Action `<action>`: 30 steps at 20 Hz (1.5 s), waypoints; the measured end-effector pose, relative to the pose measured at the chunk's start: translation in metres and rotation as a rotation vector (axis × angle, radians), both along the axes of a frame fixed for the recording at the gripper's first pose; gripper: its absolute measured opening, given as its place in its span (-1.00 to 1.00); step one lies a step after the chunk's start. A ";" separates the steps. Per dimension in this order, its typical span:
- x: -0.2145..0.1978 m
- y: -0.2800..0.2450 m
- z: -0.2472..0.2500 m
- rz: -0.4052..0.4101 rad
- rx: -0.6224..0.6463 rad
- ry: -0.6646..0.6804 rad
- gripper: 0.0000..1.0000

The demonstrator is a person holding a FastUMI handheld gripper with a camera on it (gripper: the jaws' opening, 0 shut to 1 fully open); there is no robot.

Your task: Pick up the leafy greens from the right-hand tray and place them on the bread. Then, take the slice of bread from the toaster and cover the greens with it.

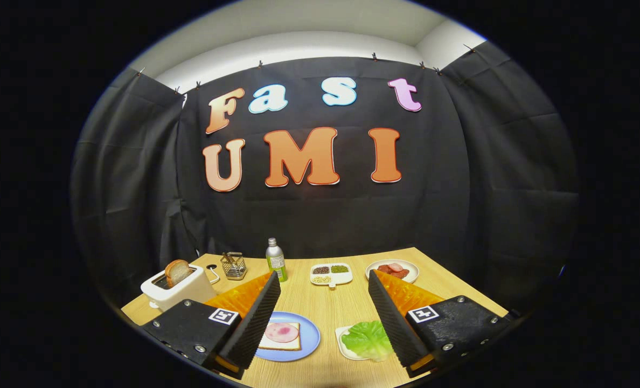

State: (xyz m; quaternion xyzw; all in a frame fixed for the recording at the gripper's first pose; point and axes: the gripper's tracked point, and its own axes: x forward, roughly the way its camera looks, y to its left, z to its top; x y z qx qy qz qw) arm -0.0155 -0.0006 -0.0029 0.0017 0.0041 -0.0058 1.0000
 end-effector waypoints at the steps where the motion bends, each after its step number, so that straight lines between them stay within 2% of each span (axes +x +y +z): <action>1: -0.001 0.000 0.000 0.000 0.001 0.000 0.97; 16: 0.013 -0.015 -0.034 -0.016 -0.012 0.060 0.97; 23: 0.035 -0.036 -0.053 -0.041 -0.066 0.090 0.97; 30: 0.061 -0.054 -0.099 -0.053 -0.077 0.187 0.97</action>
